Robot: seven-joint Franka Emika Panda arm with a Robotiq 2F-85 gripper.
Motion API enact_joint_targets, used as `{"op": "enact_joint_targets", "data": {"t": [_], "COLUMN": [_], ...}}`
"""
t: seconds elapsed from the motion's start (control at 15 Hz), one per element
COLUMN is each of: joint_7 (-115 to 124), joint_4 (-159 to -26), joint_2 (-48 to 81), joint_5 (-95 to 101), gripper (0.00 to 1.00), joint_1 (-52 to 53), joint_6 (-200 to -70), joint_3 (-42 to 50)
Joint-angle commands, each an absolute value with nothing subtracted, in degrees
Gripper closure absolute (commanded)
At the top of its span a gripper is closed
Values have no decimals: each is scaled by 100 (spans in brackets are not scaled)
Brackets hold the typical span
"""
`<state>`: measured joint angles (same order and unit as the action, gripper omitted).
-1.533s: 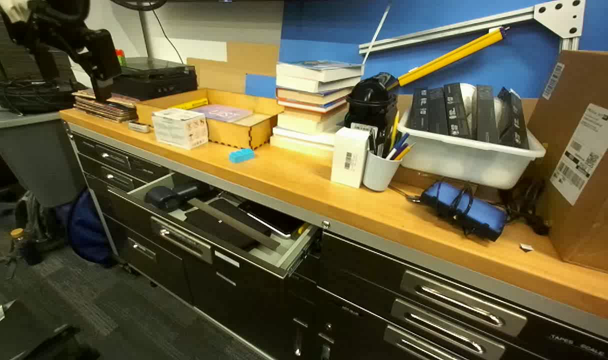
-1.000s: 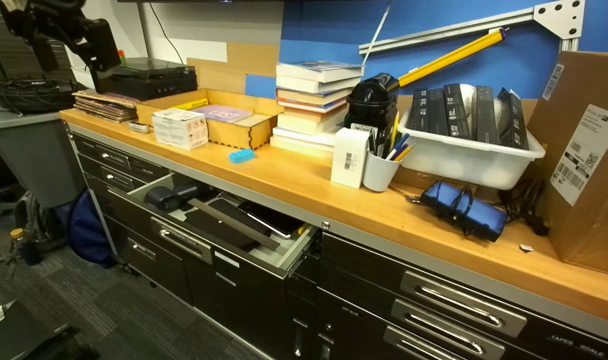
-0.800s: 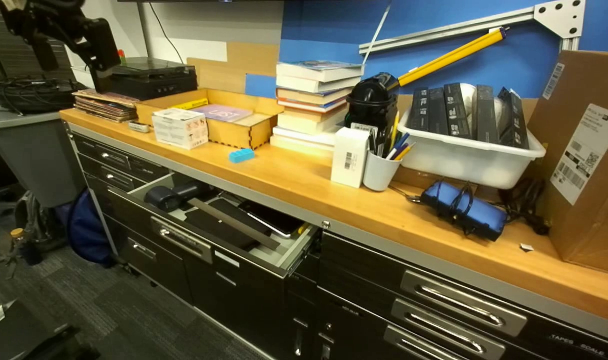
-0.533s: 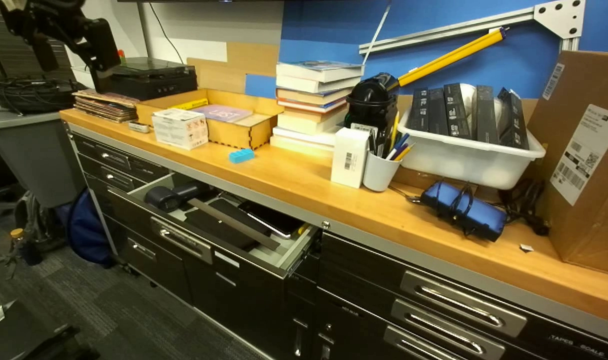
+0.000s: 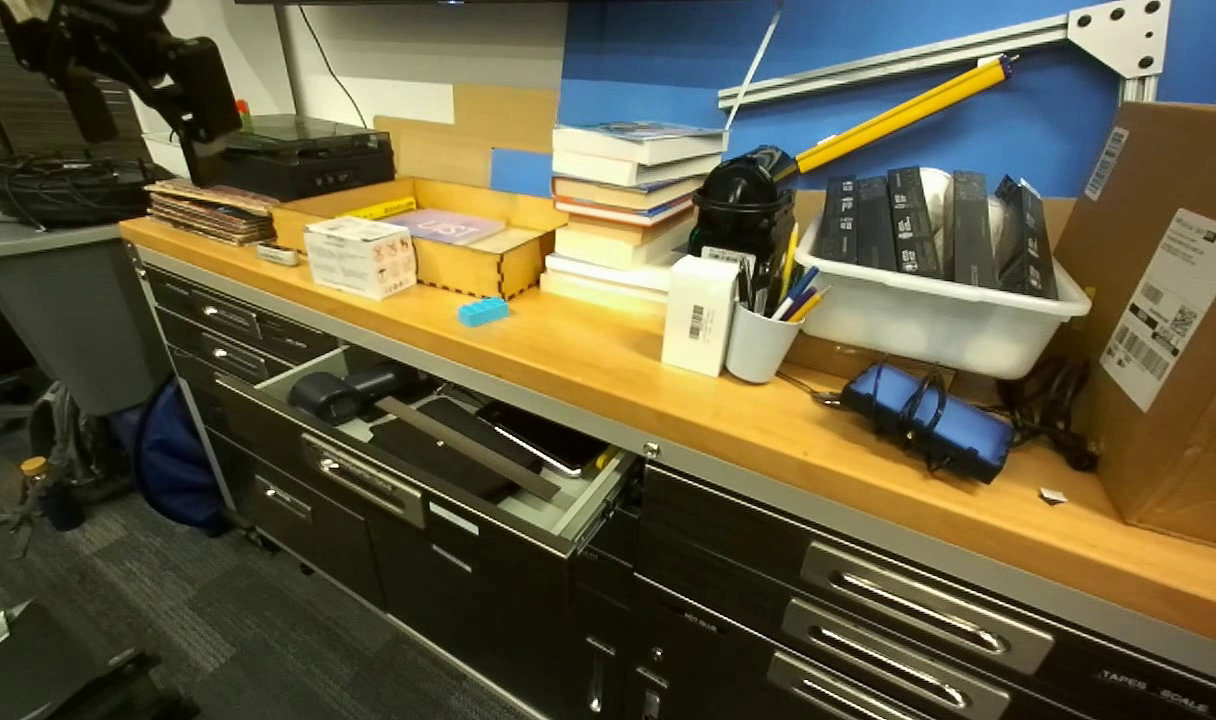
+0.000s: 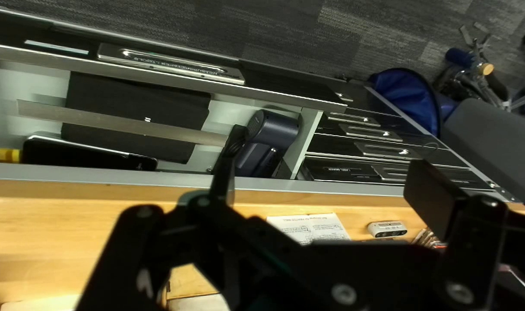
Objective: Put the blue object in the drawer and then close the drawer.
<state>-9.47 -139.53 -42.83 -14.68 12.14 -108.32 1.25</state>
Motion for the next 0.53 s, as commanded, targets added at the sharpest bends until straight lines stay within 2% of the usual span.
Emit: {"op": "enact_joint_targets", "data": {"t": [0.0, 0.27, 0.47], "joint_7": [-1002, -1002, -594], "joint_4": [-13939, -13939, -13587], "joint_2": [-4276, -4276, -3843], "joint_5": [-1526, -1526, -1424], "gripper": [0, 0, 0], "joint_1": [1111, 1111, 1080], "joint_6": [-10805, -10805, -10868], "joint_3": [54, 54, -319]}}
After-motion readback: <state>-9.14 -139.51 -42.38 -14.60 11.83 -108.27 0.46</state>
